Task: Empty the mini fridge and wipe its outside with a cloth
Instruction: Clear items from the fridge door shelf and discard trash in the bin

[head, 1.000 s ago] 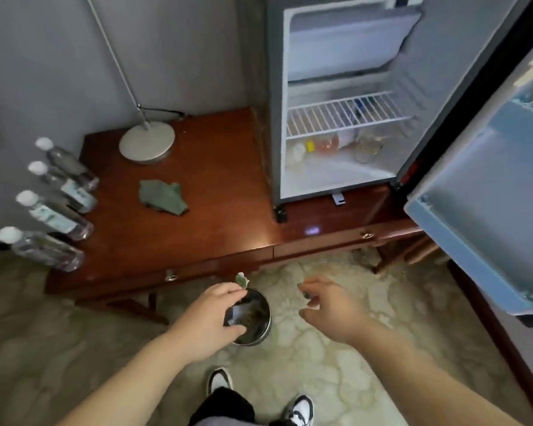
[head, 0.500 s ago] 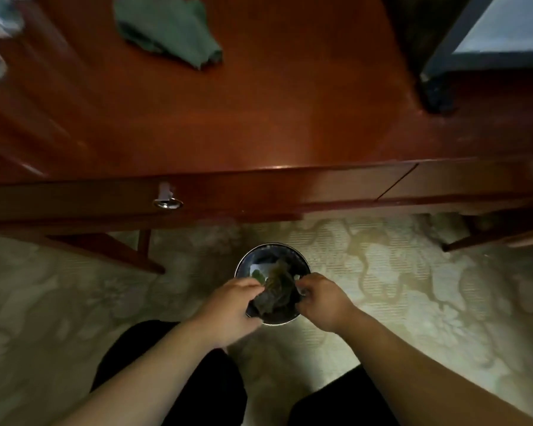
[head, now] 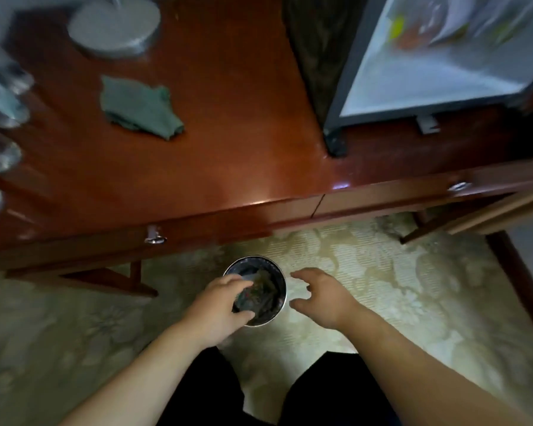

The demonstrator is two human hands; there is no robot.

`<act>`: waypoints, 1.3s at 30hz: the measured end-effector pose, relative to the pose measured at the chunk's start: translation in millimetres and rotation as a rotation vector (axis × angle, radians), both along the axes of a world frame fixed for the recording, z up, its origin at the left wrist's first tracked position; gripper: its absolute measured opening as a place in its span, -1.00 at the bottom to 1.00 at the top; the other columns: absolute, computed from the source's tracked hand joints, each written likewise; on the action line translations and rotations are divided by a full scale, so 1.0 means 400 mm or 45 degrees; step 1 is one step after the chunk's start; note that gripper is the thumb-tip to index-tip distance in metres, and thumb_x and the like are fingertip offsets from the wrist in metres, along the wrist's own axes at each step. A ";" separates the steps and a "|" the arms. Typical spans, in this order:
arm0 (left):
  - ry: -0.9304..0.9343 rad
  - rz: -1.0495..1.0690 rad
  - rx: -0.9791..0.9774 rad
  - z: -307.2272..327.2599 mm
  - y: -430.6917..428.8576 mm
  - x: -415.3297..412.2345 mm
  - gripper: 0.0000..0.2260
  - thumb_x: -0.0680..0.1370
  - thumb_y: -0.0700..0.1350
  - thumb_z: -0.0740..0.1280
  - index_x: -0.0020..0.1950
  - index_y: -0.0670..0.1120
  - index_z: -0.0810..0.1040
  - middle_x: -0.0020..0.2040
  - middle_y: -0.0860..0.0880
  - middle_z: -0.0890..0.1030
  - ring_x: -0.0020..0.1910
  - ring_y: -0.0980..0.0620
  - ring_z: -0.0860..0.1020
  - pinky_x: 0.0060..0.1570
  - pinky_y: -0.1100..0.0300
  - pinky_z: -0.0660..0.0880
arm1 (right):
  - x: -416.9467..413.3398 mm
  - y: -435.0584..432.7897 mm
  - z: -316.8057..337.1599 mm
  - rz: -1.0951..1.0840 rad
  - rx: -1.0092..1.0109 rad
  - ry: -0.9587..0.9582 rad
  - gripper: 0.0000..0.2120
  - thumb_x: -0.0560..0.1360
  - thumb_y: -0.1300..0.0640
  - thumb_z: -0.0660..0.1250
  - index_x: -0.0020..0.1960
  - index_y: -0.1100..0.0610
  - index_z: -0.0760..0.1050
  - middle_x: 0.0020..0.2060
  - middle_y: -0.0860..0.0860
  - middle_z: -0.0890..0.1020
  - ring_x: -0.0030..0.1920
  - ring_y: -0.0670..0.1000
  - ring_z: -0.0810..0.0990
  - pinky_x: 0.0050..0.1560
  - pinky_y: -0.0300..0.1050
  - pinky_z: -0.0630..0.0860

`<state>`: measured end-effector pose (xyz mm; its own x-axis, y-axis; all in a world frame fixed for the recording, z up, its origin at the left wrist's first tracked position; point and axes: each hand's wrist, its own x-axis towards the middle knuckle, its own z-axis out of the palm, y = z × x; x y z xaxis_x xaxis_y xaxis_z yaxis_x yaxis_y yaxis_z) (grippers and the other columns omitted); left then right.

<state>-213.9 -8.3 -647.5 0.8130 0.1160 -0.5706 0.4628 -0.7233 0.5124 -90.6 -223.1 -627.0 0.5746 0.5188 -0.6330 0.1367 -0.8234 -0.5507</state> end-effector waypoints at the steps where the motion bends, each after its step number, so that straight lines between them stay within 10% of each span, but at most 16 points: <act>1: -0.027 -0.018 -0.002 0.108 -0.021 0.016 -0.42 0.47 0.12 0.46 0.47 0.12 0.42 0.44 0.16 0.35 0.43 0.09 0.33 0.43 0.10 0.32 | 0.004 -0.036 0.106 -0.026 0.015 -0.020 -0.40 0.49 -0.02 0.46 0.50 -0.01 0.39 0.44 -0.07 0.39 0.36 0.00 0.47 0.31 -0.16 0.42; 12: -0.398 -0.396 -0.020 0.781 -0.384 0.289 -0.52 0.56 0.16 0.37 0.46 0.26 0.35 0.34 0.36 0.29 0.32 0.29 0.29 0.28 0.31 0.22 | 0.065 -0.539 0.751 -0.421 0.006 -0.403 -0.47 0.52 -0.12 0.41 0.46 -0.14 0.38 0.43 -0.17 0.39 0.34 -0.09 0.47 0.31 -0.16 0.42; 39: -0.430 -1.618 0.098 0.722 -0.939 1.041 -0.43 0.60 0.23 0.21 0.58 0.12 0.21 0.53 0.13 0.31 0.49 0.06 0.28 0.43 0.10 0.33 | 0.348 -0.841 0.767 -1.298 -0.321 -0.250 -0.49 0.57 -0.06 0.33 0.50 -0.10 0.32 0.41 -0.13 0.43 0.37 -0.06 0.43 0.25 -0.27 0.33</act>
<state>202.5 -383.9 -358.8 0.4786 -0.8072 -0.3455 -0.6990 -0.5884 0.4064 48.6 -559.5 -320.1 0.7669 -0.3973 -0.5040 -0.6130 -0.6859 -0.3921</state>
